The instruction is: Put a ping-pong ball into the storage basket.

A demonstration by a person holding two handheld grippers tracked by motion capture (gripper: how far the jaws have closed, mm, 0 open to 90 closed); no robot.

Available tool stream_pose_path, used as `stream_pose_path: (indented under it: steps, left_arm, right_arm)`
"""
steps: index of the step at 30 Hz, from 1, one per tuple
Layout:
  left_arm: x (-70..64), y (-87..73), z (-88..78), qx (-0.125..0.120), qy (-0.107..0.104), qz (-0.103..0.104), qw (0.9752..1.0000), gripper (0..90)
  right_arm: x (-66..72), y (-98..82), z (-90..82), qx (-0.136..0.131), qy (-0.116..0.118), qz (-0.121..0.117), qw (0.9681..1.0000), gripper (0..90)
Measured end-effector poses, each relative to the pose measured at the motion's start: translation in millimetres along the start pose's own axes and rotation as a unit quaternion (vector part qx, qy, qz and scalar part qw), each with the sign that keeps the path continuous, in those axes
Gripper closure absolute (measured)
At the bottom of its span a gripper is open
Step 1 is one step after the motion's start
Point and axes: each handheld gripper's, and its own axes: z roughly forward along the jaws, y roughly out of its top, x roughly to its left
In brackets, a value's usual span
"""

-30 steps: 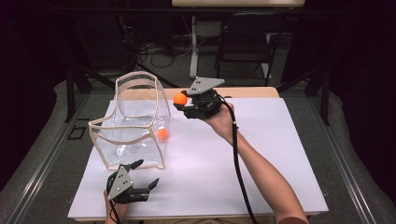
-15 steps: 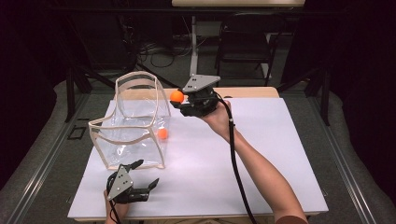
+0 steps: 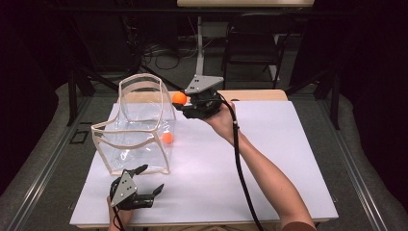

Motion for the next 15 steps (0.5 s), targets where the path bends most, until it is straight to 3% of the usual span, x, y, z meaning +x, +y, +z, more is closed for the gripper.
stream_pose_path:
  steps: [15]
  left_arm:
    - [0.0, -0.1, -0.2, 0.000, 0.000, 0.000, 1.0000, 15.8]
  right_arm:
    - [0.4, 5.6, 3.8, -0.005, 0.000, -0.003, 1.0000, 50.8]
